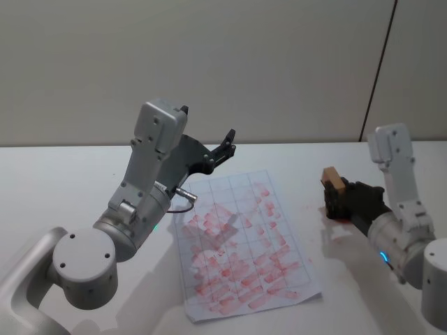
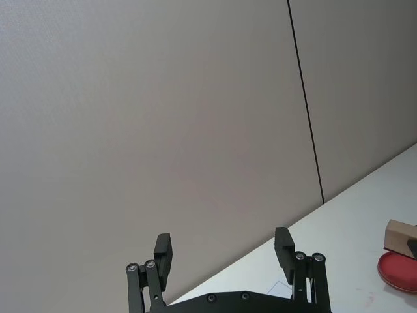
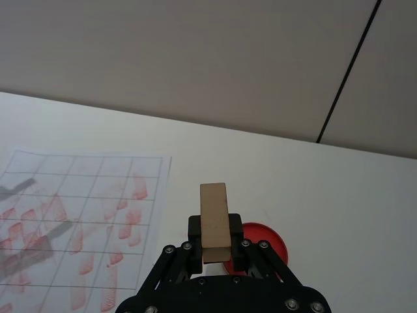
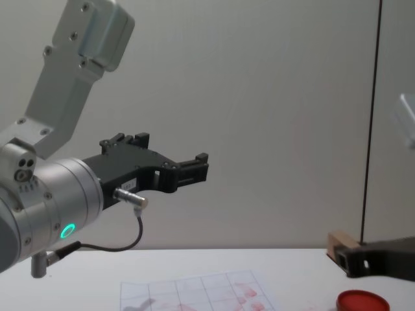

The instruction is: Use the one hand to pick up the stamp and affix it onto the A4 paper.

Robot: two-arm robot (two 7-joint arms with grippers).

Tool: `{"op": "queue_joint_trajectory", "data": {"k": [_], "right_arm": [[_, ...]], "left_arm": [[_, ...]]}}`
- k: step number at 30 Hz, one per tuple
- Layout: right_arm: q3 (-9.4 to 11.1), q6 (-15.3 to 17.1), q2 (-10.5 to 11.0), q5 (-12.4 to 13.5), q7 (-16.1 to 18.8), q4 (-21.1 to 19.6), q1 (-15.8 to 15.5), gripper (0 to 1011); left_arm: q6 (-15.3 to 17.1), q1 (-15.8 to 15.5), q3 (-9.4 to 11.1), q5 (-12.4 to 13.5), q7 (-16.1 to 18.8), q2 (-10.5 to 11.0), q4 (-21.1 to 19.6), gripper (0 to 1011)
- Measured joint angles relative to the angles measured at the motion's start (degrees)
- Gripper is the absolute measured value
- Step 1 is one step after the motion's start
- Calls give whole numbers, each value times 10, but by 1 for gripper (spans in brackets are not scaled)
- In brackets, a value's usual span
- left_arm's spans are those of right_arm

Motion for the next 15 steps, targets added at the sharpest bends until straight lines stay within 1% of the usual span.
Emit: {"op": "queue_joint_trajectory", "data": {"k": [3,8,15], "right_arm": [[4,1,1,2,-3,9,1,219],[13,2,2,7,-9,38,8,219],[19,-3,1,8,-11,69,20,219]], "left_arm": [[0,0,0,0,0,0,0,1001],[0,0,0,0,0,0,0,1001],[0,0,0,0,0,0,0,1001]]}}
